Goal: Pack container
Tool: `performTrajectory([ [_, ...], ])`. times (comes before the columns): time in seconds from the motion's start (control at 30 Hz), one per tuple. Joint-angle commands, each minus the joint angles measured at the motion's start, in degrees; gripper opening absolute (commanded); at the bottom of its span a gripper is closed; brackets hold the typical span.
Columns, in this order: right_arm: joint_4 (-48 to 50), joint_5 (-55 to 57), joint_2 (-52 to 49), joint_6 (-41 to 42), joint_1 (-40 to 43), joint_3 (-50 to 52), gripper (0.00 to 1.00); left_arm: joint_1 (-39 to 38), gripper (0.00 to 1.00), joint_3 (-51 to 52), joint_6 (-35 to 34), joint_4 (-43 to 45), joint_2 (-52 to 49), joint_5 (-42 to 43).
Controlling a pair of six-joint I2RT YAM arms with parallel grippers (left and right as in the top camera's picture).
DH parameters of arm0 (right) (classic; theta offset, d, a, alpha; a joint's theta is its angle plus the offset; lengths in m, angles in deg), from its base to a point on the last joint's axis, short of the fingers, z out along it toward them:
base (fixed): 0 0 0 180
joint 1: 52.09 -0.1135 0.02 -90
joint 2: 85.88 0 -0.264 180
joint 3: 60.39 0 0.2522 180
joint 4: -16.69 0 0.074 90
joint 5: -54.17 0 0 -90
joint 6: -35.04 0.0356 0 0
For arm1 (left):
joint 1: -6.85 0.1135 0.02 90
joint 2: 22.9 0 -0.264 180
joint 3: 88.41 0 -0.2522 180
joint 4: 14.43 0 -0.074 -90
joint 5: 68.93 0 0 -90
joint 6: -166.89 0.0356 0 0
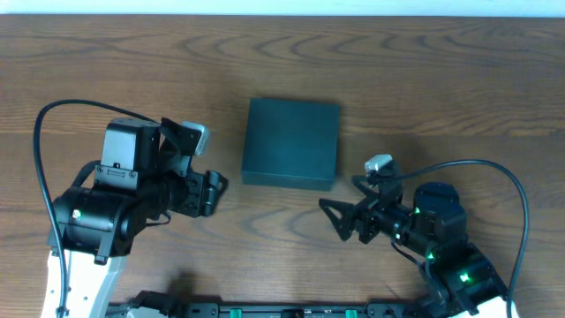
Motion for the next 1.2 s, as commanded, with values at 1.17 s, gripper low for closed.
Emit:
performTrajectory([
  [1.17, -10.38, -0.94, -0.46, -1.11, 0.42, -1.16, 0.99, 13.97, 0.95, 7.10, -2.54, 21.94, 19.93, -19.56],
])
